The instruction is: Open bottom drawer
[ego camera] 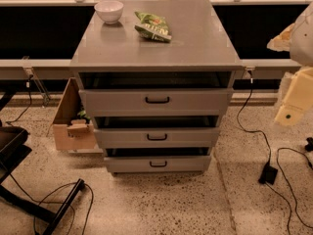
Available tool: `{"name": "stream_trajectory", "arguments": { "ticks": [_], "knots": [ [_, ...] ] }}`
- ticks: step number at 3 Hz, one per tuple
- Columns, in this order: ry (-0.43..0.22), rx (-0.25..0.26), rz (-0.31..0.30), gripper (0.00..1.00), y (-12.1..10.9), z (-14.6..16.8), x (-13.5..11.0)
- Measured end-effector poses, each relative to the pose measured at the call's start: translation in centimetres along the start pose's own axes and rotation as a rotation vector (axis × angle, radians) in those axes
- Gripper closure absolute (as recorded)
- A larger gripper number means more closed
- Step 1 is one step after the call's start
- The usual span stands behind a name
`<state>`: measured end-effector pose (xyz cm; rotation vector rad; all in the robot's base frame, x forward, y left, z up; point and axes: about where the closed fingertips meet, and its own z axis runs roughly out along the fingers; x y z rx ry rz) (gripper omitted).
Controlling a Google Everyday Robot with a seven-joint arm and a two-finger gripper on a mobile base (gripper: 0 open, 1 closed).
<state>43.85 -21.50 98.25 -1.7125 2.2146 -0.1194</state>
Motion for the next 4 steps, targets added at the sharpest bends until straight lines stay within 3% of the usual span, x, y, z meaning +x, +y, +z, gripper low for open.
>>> {"name": "stream_trajectory", "arguments": {
  "ticks": [2, 3, 4],
  "knots": [
    [0.018, -0.004, -0.077, 0.00, -0.4, 0.8, -1.4],
    [-0.004, -0.038, -0.130, 0.00, 0.7, 5.0, -0.6],
    [0.021, -0.056, -0.184, 0.00, 2.2, 12.7, 2.7]
  ]
}}
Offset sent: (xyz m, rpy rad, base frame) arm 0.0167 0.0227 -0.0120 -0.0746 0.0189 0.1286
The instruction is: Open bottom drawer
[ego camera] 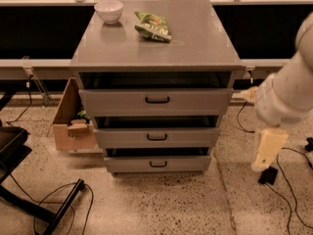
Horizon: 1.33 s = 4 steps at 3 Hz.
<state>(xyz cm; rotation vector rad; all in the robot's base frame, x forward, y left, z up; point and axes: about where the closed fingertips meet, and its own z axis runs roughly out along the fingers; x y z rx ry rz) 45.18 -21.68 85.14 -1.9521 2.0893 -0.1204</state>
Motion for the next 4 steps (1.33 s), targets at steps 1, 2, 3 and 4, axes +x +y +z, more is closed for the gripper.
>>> {"name": "stream_trajectory", "arguments": {
  "ticks": [1, 2, 3, 4],
  "knots": [
    [0.080, -0.012, -0.078, 0.00, 2.0, 11.2, 3.3],
    [0.156, 0.007, -0.119, 0.00, 2.2, 18.0, 5.4],
    [0.207, -0.018, -0.092, 0.00, 1.4, 22.4, 6.2],
    [0.204, -0.018, -0.082, 0.00, 1.4, 22.7, 6.1]
  ]
}}
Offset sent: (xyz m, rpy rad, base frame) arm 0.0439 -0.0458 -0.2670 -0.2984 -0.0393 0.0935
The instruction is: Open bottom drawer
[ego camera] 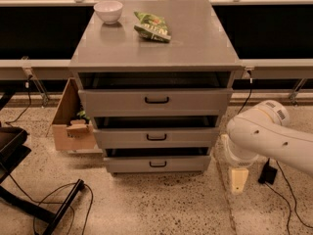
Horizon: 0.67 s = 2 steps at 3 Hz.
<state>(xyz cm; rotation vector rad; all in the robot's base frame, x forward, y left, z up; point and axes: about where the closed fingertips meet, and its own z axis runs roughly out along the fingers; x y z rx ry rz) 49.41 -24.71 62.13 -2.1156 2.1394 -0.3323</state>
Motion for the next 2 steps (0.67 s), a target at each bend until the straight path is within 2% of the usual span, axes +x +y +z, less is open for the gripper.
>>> {"name": "stream_trajectory", "arguments": {
  "ticks": [1, 2],
  "knots": [
    [-0.025, -0.016, 0.032, 0.00, 0.1, 1.7, -0.7],
    [-0.094, -0.029, 0.049, 0.00, -0.4, 7.2, -3.8]
  ]
}}
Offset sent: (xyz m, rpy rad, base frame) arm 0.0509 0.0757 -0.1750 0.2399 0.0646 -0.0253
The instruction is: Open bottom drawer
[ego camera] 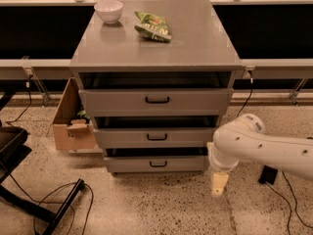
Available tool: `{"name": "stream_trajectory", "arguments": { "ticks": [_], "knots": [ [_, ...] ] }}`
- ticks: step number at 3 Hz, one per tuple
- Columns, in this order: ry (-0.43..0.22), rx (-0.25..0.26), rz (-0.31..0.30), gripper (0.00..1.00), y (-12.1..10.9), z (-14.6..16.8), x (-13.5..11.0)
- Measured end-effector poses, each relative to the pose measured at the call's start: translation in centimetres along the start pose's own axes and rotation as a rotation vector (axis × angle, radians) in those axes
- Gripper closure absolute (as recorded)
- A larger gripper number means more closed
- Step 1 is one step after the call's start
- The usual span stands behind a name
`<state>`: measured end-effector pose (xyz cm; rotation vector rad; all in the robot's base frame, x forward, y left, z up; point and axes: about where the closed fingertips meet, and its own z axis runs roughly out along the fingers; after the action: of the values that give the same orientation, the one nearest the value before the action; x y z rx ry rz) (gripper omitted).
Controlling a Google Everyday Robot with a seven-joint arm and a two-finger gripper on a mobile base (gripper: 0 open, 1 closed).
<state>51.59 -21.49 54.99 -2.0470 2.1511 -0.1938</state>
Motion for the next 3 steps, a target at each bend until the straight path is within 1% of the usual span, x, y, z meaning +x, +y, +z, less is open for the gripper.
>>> {"name": "stream_trajectory", "arguments": {
  "ticks": [1, 2, 3],
  "knots": [
    [-0.082, -0.015, 0.016, 0.00, -1.1, 7.3, -3.4],
    [-0.131, -0.014, 0.032, 0.00, -2.2, 12.5, -6.0],
    [-0.160, -0.018, 0.047, 0.00, -3.5, 17.6, -8.2]
  ]
}}
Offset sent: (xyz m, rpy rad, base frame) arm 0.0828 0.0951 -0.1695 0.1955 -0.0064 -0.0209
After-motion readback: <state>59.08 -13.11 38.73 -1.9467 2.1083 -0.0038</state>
